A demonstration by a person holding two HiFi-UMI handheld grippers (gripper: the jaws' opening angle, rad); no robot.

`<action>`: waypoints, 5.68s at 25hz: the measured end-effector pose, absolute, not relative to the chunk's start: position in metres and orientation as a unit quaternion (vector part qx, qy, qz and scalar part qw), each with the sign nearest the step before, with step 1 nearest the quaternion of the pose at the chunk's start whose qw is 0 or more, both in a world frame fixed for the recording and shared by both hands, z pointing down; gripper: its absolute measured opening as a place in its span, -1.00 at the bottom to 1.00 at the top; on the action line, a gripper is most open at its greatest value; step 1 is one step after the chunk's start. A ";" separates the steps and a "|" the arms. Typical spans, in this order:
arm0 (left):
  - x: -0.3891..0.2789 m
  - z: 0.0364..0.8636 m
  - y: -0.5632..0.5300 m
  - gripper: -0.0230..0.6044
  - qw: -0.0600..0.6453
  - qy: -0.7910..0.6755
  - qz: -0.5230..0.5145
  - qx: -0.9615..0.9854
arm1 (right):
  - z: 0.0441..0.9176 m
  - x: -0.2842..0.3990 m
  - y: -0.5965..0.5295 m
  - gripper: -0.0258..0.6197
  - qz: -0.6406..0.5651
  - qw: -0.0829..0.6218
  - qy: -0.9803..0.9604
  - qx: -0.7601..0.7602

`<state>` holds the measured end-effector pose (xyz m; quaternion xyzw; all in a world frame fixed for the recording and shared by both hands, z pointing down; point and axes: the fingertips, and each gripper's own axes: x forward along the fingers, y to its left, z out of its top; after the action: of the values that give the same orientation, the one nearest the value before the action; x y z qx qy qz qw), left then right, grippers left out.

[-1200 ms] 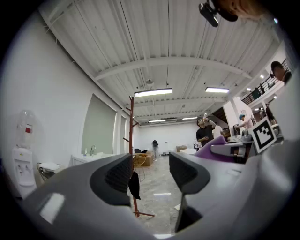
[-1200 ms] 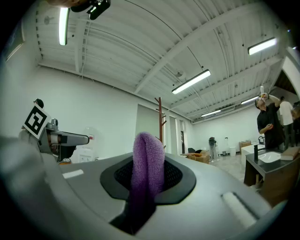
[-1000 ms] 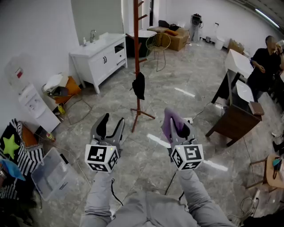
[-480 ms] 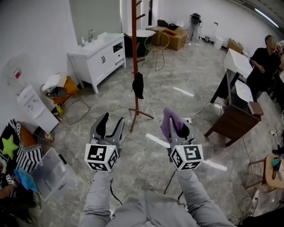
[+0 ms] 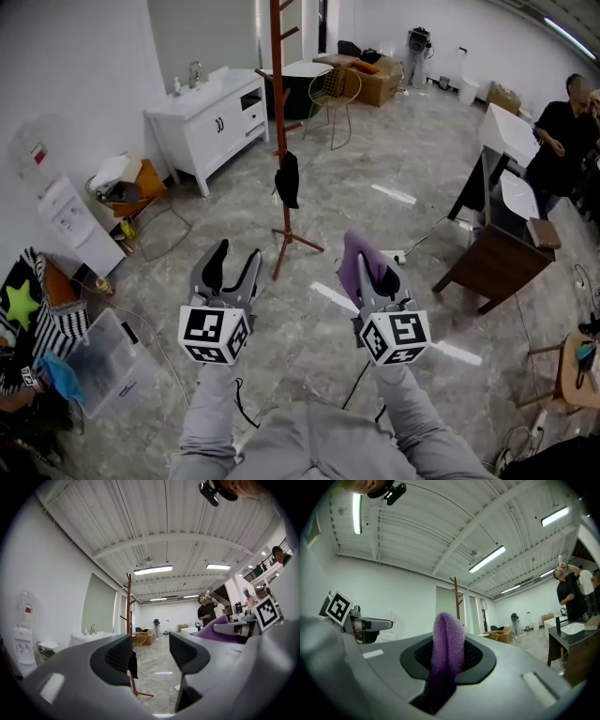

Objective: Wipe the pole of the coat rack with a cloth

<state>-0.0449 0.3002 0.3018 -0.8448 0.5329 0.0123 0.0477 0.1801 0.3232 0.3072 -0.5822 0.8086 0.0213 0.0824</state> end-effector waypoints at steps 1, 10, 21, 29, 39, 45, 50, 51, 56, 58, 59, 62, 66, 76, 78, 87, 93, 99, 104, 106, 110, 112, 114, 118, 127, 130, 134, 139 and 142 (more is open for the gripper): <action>-0.042 0.304 0.300 -0.08 0.047 0.534 0.012 -0.844 | 0.310 0.183 0.321 -0.71 0.020 0.081 0.809 -0.581; -0.032 0.318 0.271 -0.08 0.039 0.539 0.000 -0.841 | 0.324 0.187 0.290 -0.71 0.010 0.075 0.818 -0.570; -0.053 0.329 0.159 -0.08 0.041 0.513 -0.003 -0.857 | 0.336 0.158 0.188 -0.71 0.008 0.064 0.807 -0.588; -0.083 0.332 0.062 -0.08 0.040 0.478 -0.008 -0.877 | 0.337 0.115 0.102 -0.71 0.002 0.065 0.787 -0.613; -0.093 0.348 0.001 -0.08 0.021 0.457 -0.009 -0.889 | 0.343 0.096 0.044 -0.71 -0.001 0.050 0.779 -0.625; -0.099 0.354 -0.034 -0.08 0.019 0.463 -0.016 -0.886 | 0.344 0.088 -0.003 -0.71 -0.005 0.052 0.787 -0.615; -0.099 0.348 -0.080 -0.08 0.026 0.480 -0.013 -0.877 | 0.337 0.084 -0.056 -0.71 0.001 0.059 0.801 -0.595; -0.098 0.347 -0.091 -0.08 0.026 0.483 -0.011 -0.875 | 0.335 0.085 -0.068 -0.71 0.003 0.060 0.804 -0.591; -0.090 0.339 -0.136 -0.08 0.029 0.504 0.002 -0.863 | 0.314 0.093 -0.126 -0.71 0.028 0.069 0.818 -0.571; -0.083 0.338 -0.152 -0.08 0.033 0.511 -0.004 -0.859 | 0.299 0.099 -0.148 -0.71 0.048 0.074 0.822 -0.563; -0.081 0.338 -0.160 -0.08 0.035 0.515 -0.006 -0.857 | 0.290 0.101 -0.159 -0.71 0.061 0.077 0.823 -0.559; -0.078 0.334 -0.184 -0.08 0.039 0.528 -0.008 -0.848 | 0.259 0.104 -0.191 -0.71 0.105 0.088 0.827 -0.545; -0.073 0.332 -0.208 -0.08 0.042 0.544 -0.013 -0.838 | 0.214 0.106 -0.226 -0.71 0.173 0.104 0.826 -0.526; -0.076 0.330 -0.235 -0.08 0.038 0.574 -0.019 -0.818 | 0.117 0.078 -0.273 -0.71 0.341 0.122 0.795 -0.487; -0.080 0.331 -0.238 -0.08 0.039 0.576 -0.022 -0.816 | 0.109 0.065 -0.277 -0.71 0.359 0.123 0.793 -0.477; -0.111 0.325 -0.255 -0.08 0.044 0.577 -0.012 -0.816 | 0.124 0.009 -0.310 -0.71 0.384 0.055 0.795 -0.466; -0.127 0.325 -0.268 -0.08 0.044 0.569 -0.008 -0.821 | 0.124 -0.008 -0.321 -0.71 0.390 0.051 0.792 -0.467; -0.133 0.328 -0.281 -0.08 0.041 0.555 0.000 -0.831 | 0.155 -0.015 -0.327 -0.71 0.380 0.007 0.795 -0.473; -0.130 0.329 -0.285 -0.08 0.041 0.544 0.004 -0.838 | 0.200 -0.015 -0.331 -0.71 0.338 -0.039 0.809 -0.479; -0.129 0.335 -0.286 -0.08 0.035 0.541 0.003 -0.840 | 0.215 -0.016 -0.331 -0.71 0.326 -0.047 0.813 -0.481; -0.132 0.344 -0.286 -0.08 0.026 0.539 -0.001 -0.842 | 0.249 -0.019 -0.335 -0.71 0.289 -0.074 0.821 -0.487; -0.132 0.345 -0.284 -0.08 0.024 0.539 -0.002 -0.842 | 0.267 -0.020 -0.336 -0.71 0.268 -0.085 0.825 -0.490; -0.133 0.345 -0.283 -0.08 0.025 0.538 -0.003 -0.842 | 0.283 -0.022 -0.339 -0.71 0.250 -0.093 0.827 -0.494; -0.136 0.347 -0.281 -0.08 0.025 0.537 -0.006 -0.843 | 0.310 -0.028 -0.342 -0.71 0.227 -0.101 0.828 -0.502; -0.147 0.359 -0.275 -0.08 0.013 0.538 -0.020 -0.843 | 0.377 -0.036 -0.352 -0.71 0.169 -0.115 0.840 -0.502; -0.147 0.362 -0.275 -0.08 0.009 0.538 -0.023 -0.843 | 0.402 -0.036 -0.353 -0.71 0.147 -0.135 0.845 -0.497; -0.147 0.367 -0.275 -0.08 0.003 0.537 -0.026 -0.843 | 0.439 -0.035 -0.355 -0.71 0.100 -0.158 0.851 -0.491; -0.148 0.370 -0.276 -0.08 0.002 0.534 -0.028 -0.845 | 0.478 -0.036 -0.356 -0.71 0.058 -0.192 0.853 -0.482; -0.147 0.372 -0.276 -0.08 0.000 0.533 -0.029 -0.846 | 0.496 -0.035 -0.355 -0.71 0.038 -0.204 0.853 -0.479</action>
<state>-0.1472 -0.2763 0.3718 -0.8455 0.5331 -0.0291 0.0005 -0.0354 -0.3551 0.4960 -0.4789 0.8531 0.0381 -0.2036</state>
